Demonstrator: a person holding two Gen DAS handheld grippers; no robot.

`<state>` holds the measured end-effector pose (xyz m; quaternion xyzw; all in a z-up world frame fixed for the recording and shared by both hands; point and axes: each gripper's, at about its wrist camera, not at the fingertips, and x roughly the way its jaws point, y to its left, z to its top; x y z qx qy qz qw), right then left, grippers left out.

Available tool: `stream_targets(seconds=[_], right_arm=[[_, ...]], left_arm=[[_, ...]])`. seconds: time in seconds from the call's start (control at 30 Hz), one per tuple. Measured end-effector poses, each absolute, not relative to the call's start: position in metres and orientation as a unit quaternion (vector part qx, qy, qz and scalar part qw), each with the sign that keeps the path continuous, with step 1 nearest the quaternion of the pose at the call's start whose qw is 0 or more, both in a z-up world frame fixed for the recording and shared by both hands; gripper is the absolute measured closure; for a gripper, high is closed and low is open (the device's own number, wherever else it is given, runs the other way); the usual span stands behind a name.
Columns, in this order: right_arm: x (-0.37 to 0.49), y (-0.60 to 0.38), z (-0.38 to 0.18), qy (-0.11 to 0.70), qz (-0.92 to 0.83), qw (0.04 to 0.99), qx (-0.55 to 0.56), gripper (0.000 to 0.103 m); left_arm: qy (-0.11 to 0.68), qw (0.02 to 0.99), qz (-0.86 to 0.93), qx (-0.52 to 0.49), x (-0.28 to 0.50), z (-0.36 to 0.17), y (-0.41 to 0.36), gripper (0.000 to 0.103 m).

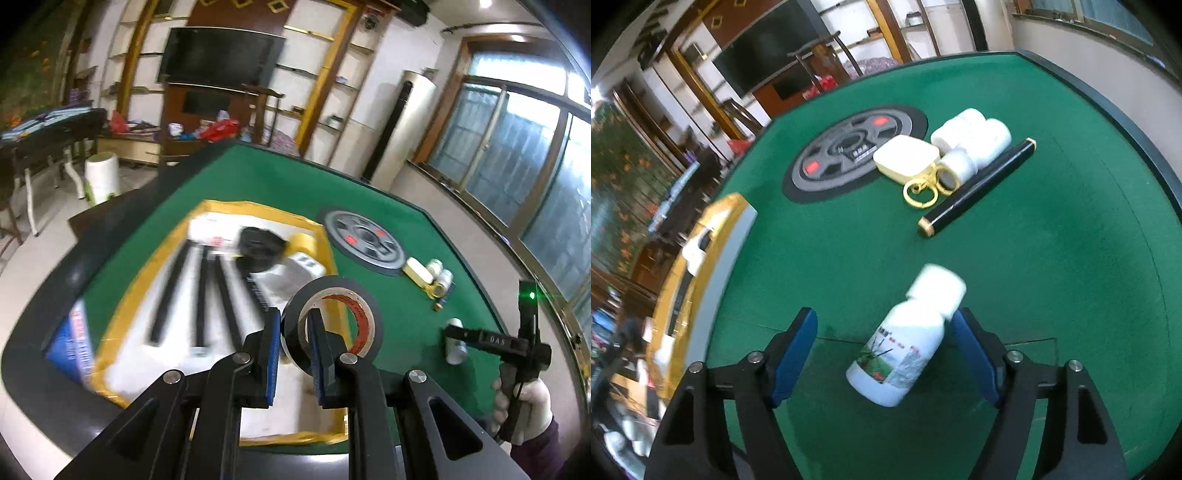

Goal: Organize rigid objects
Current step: 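Grasp the white bottle with the right tool while the left tool holds the tape, then carry the tape roll and white bottle into the tray and lower them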

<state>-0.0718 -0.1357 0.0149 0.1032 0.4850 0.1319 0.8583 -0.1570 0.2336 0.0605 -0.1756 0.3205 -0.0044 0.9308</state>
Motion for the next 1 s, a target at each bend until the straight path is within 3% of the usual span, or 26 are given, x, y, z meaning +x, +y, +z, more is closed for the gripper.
stream_targets(seconds=[0.17, 0.2, 0.23, 0.27, 0.57, 1.0], right_arm=[[-0.076, -0.124, 0.008, 0.484, 0.122, 0.863, 0.079, 0.033], [-0.078, -0.123, 0.008, 0.482, 0.113, 0.866, 0.068, 0.044], [-0.08, -0.123, 0.008, 0.479, 0.098, 0.871, 0.051, 0.064], [-0.081, -0.123, 0.007, 0.477, 0.09, 0.874, 0.038, 0.066], [-0.09, -0.122, 0.022, 0.461, 0.144, 0.872, 0.084, 0.066], [-0.095, -0.006, 0.068, 0.458, 0.293, 0.838, 0.053, 0.066]], left_arm=[[0.323, 0.927, 0.018, -0.187, -0.162, 0.051, 0.258, 0.089], [0.325, 0.926, 0.02, -0.19, -0.162, 0.049, 0.26, 0.089], [0.326, 0.925, 0.021, -0.194, -0.162, 0.047, 0.263, 0.089], [0.329, 0.923, 0.021, -0.198, -0.16, 0.044, 0.266, 0.089], [0.355, 0.911, 0.036, -0.209, -0.145, 0.022, 0.277, 0.089], [0.416, 0.883, 0.071, -0.206, -0.098, 0.003, 0.297, 0.088]])
